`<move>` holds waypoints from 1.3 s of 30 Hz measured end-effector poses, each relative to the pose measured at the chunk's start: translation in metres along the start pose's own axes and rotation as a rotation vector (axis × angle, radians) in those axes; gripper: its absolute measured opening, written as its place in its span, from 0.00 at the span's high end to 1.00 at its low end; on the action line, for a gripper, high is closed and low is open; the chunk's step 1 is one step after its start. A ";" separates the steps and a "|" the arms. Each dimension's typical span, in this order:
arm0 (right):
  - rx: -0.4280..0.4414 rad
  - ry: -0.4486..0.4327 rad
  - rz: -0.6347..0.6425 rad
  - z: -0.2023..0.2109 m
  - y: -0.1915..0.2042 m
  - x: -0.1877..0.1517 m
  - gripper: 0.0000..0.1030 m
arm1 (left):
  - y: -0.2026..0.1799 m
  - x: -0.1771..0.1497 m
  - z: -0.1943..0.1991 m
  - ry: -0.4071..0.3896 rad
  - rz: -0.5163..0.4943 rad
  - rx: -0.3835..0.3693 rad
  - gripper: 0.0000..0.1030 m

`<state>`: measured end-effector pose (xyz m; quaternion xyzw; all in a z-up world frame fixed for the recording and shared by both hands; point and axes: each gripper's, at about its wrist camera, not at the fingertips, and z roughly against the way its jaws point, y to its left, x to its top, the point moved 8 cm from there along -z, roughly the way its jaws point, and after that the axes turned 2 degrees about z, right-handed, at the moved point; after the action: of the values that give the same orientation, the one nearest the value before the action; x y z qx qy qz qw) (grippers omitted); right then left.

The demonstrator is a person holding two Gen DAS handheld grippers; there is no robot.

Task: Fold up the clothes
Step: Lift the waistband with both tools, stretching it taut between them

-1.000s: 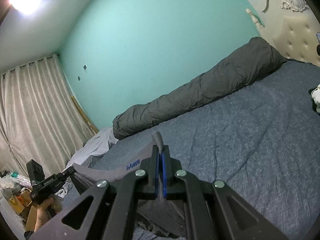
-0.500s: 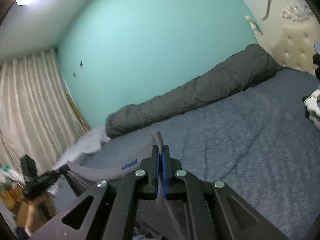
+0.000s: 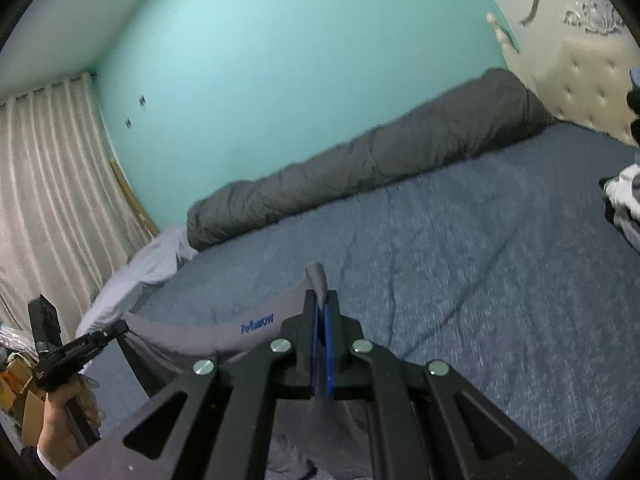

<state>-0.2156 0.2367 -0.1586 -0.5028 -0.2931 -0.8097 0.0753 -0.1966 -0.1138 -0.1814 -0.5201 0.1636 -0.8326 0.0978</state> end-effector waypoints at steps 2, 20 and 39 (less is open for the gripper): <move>0.013 -0.027 0.009 0.011 0.008 0.009 0.98 | -0.008 0.006 0.011 -0.024 -0.006 -0.013 0.97; 0.088 -0.125 0.036 0.079 0.044 0.046 0.98 | -0.048 0.036 0.088 -0.147 -0.059 -0.034 0.97; -0.054 0.100 -0.003 -0.014 -0.019 -0.026 0.98 | -0.001 -0.024 -0.016 0.063 -0.034 0.073 0.97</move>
<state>-0.2217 0.2401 -0.1928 -0.4630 -0.2677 -0.8416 0.0749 -0.2004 -0.1023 -0.2076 -0.4925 0.1273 -0.8554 0.0973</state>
